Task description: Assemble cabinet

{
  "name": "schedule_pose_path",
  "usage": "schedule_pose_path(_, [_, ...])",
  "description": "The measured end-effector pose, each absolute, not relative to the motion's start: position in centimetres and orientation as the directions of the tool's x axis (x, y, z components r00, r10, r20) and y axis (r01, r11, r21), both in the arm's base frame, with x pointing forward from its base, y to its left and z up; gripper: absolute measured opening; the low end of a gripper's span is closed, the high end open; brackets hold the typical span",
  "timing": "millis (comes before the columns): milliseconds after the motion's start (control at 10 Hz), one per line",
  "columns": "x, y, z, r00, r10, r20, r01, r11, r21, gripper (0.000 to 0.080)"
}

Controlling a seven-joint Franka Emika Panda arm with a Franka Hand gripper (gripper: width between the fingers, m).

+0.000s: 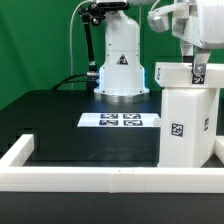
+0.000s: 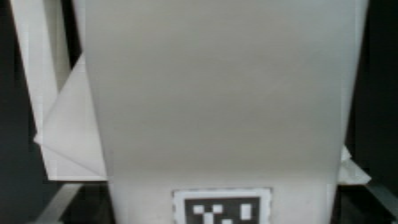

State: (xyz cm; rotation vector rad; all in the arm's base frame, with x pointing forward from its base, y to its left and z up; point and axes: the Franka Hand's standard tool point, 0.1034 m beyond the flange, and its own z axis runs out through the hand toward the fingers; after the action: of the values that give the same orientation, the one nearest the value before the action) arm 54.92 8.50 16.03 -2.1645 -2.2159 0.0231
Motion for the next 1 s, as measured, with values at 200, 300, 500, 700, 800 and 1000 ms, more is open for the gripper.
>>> schedule_pose_path(200, [54.93,8.47,16.03,0.011,1.0,0.02,0.999,-0.01,-0.042,0.056])
schedule_pose_path(300, [54.93,8.42,16.03,0.025,0.999,0.02,0.999,-0.024,-0.042,0.056])
schedule_pose_path(500, [54.92,8.43,16.01,0.275,0.962,0.01,0.961,-0.274,-0.047,0.056])
schedule_pose_path(700, [55.17,8.22,15.97,0.539,0.842,0.024,0.842,-0.538,-0.037,0.0561])
schedule_pose_path(800, [55.18,8.16,15.97,0.626,0.78,0.023,0.78,-0.625,-0.037,0.0561])
schedule_pose_path(1000, [55.24,8.26,15.93,0.85,0.525,0.046,0.526,-0.85,-0.035,0.0561])
